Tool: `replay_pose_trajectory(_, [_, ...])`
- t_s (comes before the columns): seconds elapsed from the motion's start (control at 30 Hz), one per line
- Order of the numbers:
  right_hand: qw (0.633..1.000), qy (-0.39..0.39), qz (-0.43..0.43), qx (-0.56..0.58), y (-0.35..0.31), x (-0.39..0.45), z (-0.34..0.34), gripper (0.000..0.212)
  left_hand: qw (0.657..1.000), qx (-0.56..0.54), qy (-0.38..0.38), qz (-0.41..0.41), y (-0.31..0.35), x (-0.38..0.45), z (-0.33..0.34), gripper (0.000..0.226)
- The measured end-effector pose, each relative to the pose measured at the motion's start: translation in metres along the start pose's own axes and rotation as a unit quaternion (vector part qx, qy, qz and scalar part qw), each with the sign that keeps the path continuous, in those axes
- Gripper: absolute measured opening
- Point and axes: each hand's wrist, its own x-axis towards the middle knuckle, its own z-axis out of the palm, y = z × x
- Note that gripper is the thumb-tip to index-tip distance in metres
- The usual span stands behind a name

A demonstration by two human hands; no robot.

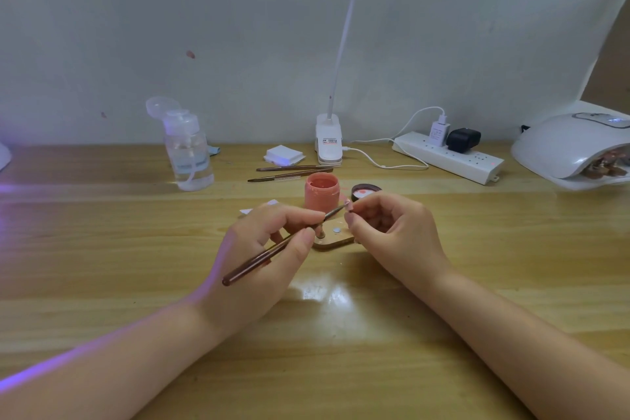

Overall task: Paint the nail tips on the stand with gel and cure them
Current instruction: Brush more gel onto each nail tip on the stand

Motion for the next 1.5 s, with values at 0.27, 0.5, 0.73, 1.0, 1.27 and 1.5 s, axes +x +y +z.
replay_pose_trajectory(0.27, [1.0,0.012,-0.007,-0.005,0.0009,-0.0002,0.0016,0.006,1.0,-0.005,0.013,-0.017,-0.0004,0.001,0.0003,0.018])
replay_pose_trajectory(0.5, [1.0,0.014,0.002,-0.015,0.0011,0.0002,0.0007,0.016,1.0,-0.005,0.008,-0.008,0.0016,-0.0017,-0.0013,0.019])
replay_pose_trajectory(0.73, [1.0,-0.005,0.005,0.006,-0.0004,-0.0003,0.0002,0.006,0.999,-0.029,0.019,-0.04,0.0008,0.0015,0.0012,0.018])
replay_pose_trajectory(1.0, [1.0,-0.014,0.011,0.015,0.0005,0.0003,0.0004,0.004,0.994,-0.103,0.002,-0.029,-0.002,0.0003,-0.0028,0.02])
replay_pose_trajectory(1.27, [0.999,-0.019,0.009,0.03,0.0,-0.0009,-0.0005,0.01,0.992,-0.101,0.032,-0.073,-0.0051,0.0035,-0.0012,0.015])
replay_pose_trajectory(1.5, [1.0,-0.012,0.009,0.025,-0.0006,-0.001,0.0001,0.012,0.994,-0.088,0.028,-0.065,0.0007,0.002,-0.0001,0.019])
